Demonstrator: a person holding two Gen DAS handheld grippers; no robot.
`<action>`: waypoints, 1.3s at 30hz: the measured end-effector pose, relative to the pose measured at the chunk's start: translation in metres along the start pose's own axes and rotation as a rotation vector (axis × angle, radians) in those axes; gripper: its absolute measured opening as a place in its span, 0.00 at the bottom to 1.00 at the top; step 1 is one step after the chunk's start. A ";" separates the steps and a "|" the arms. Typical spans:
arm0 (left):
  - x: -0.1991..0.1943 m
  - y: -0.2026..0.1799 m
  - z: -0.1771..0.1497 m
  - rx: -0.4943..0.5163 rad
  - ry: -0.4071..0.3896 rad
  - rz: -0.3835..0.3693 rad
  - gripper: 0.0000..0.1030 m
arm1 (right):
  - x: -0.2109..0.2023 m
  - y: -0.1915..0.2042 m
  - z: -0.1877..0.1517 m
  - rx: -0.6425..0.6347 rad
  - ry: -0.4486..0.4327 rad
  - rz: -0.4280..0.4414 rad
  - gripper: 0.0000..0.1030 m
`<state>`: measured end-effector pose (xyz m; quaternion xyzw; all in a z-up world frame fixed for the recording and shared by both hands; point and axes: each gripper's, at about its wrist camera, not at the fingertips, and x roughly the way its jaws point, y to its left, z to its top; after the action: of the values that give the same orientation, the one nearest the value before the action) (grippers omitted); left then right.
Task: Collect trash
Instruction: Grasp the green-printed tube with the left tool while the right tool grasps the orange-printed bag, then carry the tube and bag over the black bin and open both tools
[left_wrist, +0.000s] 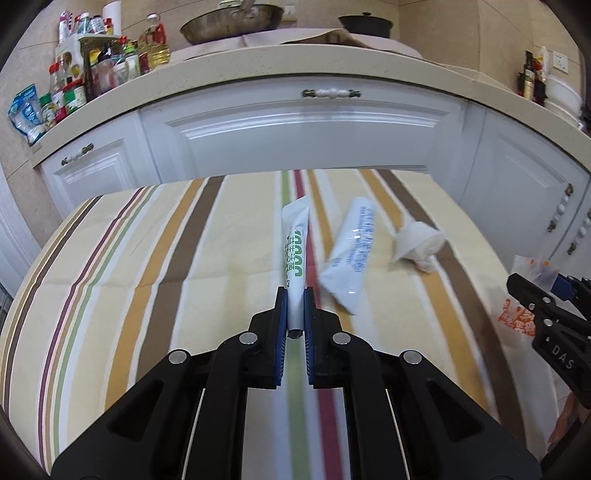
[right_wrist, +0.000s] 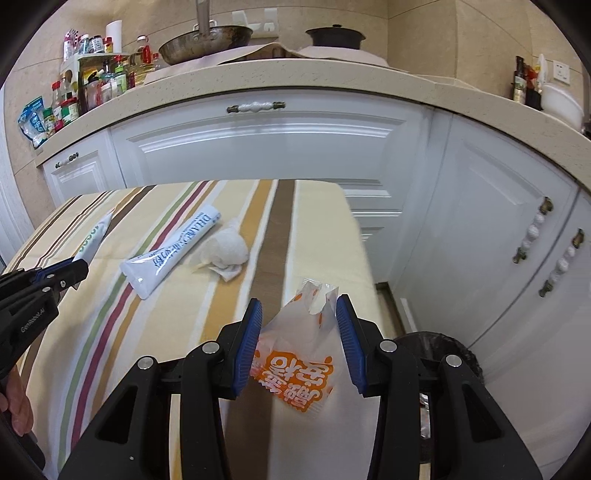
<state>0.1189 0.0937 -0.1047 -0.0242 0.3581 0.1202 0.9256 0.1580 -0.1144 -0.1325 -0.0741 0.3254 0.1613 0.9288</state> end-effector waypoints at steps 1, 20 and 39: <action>-0.004 -0.009 0.000 0.013 -0.006 -0.014 0.08 | -0.003 -0.004 -0.002 0.003 -0.003 -0.008 0.41; -0.033 -0.200 -0.009 0.290 -0.041 -0.268 0.08 | -0.068 -0.138 -0.042 0.141 -0.044 -0.255 0.41; 0.021 -0.306 -0.005 0.434 0.044 -0.305 0.45 | -0.030 -0.213 -0.059 0.254 -0.003 -0.357 0.58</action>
<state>0.2042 -0.1996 -0.1352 0.1184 0.3875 -0.1009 0.9086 0.1754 -0.3357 -0.1526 -0.0128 0.3236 -0.0481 0.9449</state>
